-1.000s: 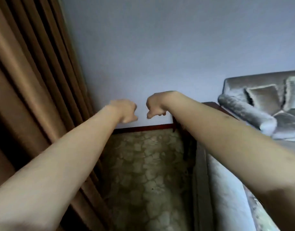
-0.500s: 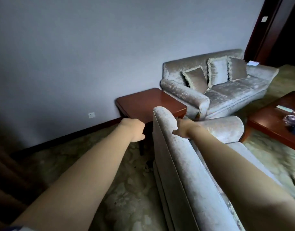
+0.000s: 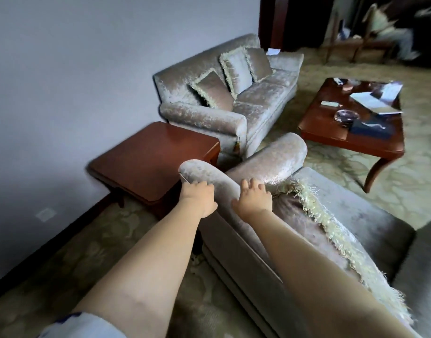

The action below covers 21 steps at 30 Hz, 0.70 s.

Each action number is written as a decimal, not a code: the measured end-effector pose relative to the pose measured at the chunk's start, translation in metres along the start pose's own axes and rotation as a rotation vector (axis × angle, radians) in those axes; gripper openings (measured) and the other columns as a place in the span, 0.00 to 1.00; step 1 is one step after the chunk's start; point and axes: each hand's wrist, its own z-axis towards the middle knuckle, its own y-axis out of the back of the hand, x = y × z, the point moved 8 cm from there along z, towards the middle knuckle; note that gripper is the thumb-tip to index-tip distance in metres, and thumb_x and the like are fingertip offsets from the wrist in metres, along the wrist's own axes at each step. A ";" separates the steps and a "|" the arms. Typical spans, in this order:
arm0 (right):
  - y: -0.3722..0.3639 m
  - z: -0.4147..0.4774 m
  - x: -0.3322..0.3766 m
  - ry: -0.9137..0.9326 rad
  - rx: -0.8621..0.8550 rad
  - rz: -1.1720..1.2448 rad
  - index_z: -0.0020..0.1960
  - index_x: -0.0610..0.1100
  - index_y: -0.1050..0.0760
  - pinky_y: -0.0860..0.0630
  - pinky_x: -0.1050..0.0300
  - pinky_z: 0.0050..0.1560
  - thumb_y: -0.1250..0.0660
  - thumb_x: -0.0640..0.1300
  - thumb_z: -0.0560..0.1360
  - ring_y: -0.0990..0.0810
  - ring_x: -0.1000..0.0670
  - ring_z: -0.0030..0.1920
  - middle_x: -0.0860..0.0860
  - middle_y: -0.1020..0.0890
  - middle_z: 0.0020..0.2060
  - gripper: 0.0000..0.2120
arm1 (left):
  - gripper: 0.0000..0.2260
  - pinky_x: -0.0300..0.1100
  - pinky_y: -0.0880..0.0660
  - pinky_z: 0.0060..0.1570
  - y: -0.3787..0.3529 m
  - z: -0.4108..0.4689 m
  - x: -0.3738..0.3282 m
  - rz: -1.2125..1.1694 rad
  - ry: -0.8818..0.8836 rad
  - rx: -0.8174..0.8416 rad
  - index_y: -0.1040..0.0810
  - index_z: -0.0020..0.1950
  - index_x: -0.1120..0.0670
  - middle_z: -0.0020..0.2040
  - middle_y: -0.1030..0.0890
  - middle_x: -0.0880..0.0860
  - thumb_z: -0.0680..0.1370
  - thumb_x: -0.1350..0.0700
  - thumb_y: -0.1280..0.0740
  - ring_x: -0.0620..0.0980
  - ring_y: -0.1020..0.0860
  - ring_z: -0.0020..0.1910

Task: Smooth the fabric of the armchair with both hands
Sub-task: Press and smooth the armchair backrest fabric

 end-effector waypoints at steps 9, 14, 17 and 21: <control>-0.068 0.018 -0.007 -0.217 0.307 -0.065 0.76 0.47 0.57 0.35 0.32 0.64 0.30 0.68 0.62 0.40 0.34 0.71 0.41 0.43 0.73 0.56 | 0.32 0.54 0.29 0.57 -0.052 0.076 -0.001 -0.298 0.167 0.119 0.42 0.73 0.57 0.70 0.37 0.60 0.76 0.39 0.43 0.60 0.33 0.65; -0.072 0.025 -0.004 -0.191 0.212 -0.033 0.74 0.42 0.51 0.35 0.36 0.60 0.37 0.74 0.56 0.35 0.36 0.65 0.39 0.36 0.68 0.58 | 0.42 0.59 0.32 0.59 -0.079 0.099 -0.003 -0.746 0.567 0.176 0.58 0.76 0.58 0.75 0.51 0.62 0.74 0.37 0.42 0.64 0.37 0.67; -0.076 0.024 -0.002 -0.155 0.195 -0.019 0.74 0.39 0.50 0.36 0.35 0.61 0.44 0.68 0.63 0.36 0.34 0.66 0.37 0.37 0.68 0.49 | 0.47 0.61 0.39 0.65 -0.086 0.109 -0.014 -0.925 0.835 0.197 0.67 0.74 0.57 0.76 0.60 0.62 0.73 0.38 0.38 0.66 0.43 0.70; -0.050 0.039 -0.005 -0.093 0.041 0.044 0.68 0.33 0.32 0.28 0.28 0.49 0.61 0.54 0.61 0.25 0.28 0.55 0.30 0.26 0.60 0.44 | 0.50 0.62 0.37 0.63 -0.086 0.122 -0.024 -0.942 1.022 0.045 0.63 0.75 0.54 0.76 0.57 0.62 0.69 0.38 0.32 0.67 0.41 0.67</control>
